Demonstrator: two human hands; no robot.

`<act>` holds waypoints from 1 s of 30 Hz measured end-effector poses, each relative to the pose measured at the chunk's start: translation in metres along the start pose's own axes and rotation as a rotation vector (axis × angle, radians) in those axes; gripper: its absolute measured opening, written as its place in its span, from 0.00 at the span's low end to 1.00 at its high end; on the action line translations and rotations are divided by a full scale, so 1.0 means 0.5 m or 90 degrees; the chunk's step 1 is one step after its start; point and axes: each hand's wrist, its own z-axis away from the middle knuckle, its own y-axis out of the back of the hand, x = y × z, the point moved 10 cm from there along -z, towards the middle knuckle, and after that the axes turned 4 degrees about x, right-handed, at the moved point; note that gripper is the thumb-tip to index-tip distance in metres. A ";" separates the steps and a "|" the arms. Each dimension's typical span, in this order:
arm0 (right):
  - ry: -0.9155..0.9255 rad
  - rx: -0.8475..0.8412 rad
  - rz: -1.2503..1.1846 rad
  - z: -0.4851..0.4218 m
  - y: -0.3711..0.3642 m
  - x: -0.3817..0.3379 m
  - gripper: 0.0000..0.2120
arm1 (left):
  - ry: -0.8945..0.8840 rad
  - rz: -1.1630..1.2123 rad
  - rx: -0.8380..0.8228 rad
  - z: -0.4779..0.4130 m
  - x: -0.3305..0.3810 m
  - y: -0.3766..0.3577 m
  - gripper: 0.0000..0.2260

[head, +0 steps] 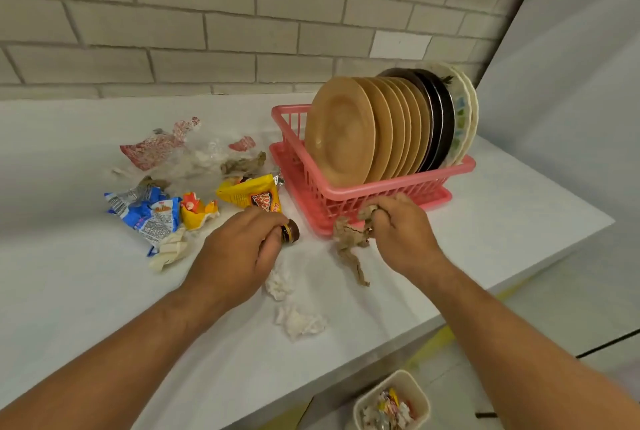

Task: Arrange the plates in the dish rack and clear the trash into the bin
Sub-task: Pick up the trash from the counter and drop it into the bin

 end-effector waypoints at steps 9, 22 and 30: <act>-0.127 0.065 -0.029 0.021 0.076 0.075 0.18 | -0.004 0.013 -0.014 -0.026 0.047 -0.050 0.14; -0.094 -0.120 0.056 0.014 -0.019 0.124 0.24 | 0.038 -0.162 -0.334 -0.015 0.096 -0.214 0.32; -0.152 -0.138 -0.010 0.022 0.009 0.196 0.13 | 0.039 -0.300 -0.454 0.012 0.089 -0.315 0.24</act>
